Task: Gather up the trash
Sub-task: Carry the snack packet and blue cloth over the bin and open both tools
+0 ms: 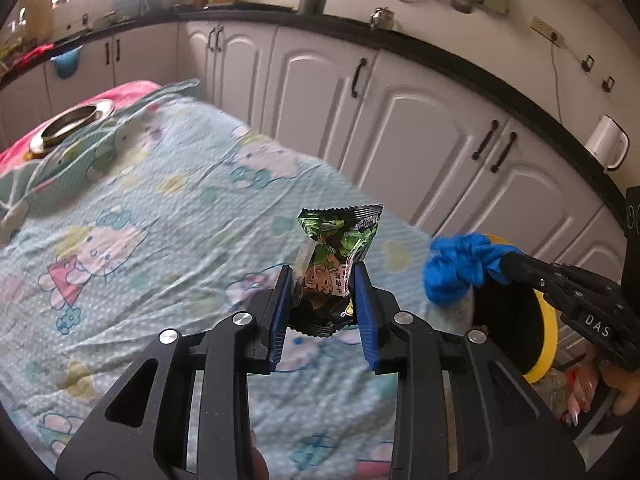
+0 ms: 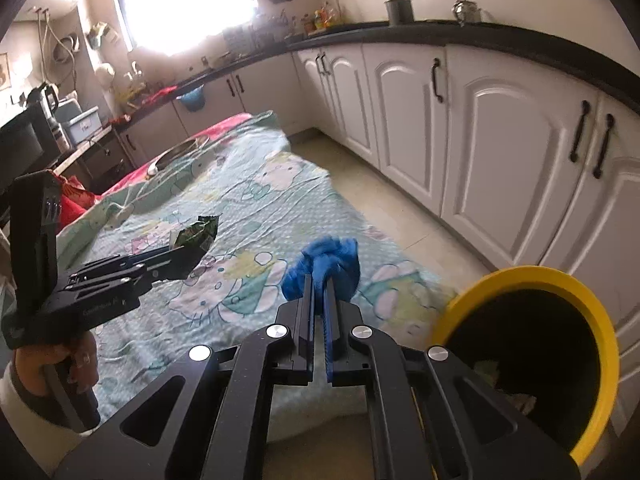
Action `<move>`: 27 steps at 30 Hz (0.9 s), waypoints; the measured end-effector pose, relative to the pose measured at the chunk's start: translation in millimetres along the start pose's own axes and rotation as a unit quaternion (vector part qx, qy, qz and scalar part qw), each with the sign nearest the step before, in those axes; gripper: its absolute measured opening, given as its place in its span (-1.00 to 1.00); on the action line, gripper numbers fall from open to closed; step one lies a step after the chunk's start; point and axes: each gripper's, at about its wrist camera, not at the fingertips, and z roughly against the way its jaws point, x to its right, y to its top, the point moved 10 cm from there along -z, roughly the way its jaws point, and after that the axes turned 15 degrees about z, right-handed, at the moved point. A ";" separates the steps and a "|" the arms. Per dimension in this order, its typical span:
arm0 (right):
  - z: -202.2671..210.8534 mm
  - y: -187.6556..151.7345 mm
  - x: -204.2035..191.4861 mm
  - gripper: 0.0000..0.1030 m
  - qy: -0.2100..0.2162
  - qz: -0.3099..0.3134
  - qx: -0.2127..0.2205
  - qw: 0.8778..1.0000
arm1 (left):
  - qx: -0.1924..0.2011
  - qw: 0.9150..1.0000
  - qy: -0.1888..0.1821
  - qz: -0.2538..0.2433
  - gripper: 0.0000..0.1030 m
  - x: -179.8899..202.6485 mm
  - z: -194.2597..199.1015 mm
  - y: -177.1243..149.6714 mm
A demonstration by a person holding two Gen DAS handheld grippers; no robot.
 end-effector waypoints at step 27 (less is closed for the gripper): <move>122.2 -41.1 50.9 -0.92 -0.067 -0.062 0.065 0.994 | -0.004 0.993 -0.076 -0.094 -0.55 122.6 21.4 -37.9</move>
